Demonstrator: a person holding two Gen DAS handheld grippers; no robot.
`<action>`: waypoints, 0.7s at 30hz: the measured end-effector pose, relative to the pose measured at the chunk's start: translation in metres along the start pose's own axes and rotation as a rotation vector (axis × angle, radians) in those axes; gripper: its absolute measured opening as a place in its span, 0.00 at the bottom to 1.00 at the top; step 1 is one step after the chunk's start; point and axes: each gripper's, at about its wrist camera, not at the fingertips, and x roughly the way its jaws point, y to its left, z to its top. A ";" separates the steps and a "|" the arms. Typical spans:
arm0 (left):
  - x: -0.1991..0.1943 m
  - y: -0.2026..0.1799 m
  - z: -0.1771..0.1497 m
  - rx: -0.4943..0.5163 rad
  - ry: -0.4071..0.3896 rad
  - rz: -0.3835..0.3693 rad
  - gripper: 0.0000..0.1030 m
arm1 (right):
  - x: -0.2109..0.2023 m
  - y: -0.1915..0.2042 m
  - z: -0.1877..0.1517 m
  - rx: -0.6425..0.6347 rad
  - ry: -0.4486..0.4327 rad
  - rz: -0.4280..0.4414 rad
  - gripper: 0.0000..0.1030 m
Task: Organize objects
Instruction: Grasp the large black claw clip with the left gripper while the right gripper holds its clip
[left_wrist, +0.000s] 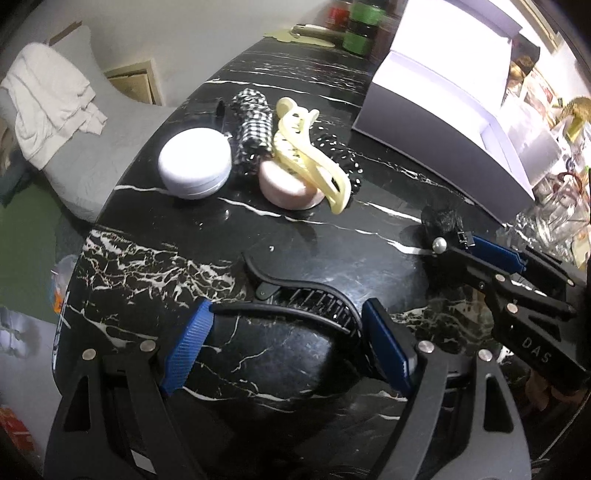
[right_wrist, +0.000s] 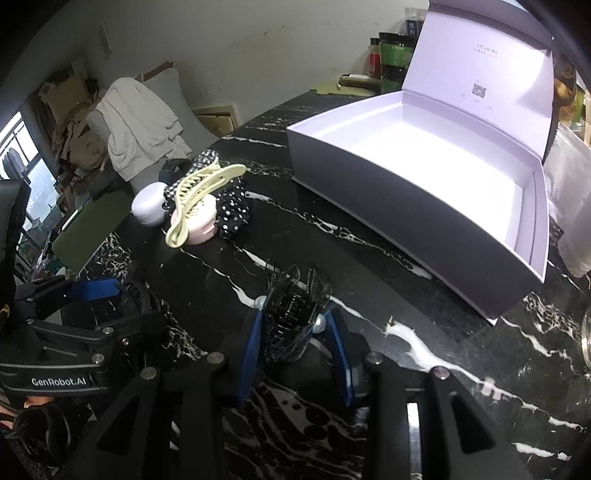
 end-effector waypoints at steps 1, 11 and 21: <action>0.000 -0.001 0.001 0.003 0.000 0.002 0.80 | 0.001 -0.001 0.000 0.000 0.003 0.004 0.36; -0.001 -0.001 0.006 0.018 0.026 0.054 0.80 | 0.011 0.002 0.006 -0.029 0.024 0.015 0.50; 0.002 -0.002 0.004 0.004 0.061 0.092 0.82 | 0.011 0.001 0.007 -0.031 0.011 0.031 0.51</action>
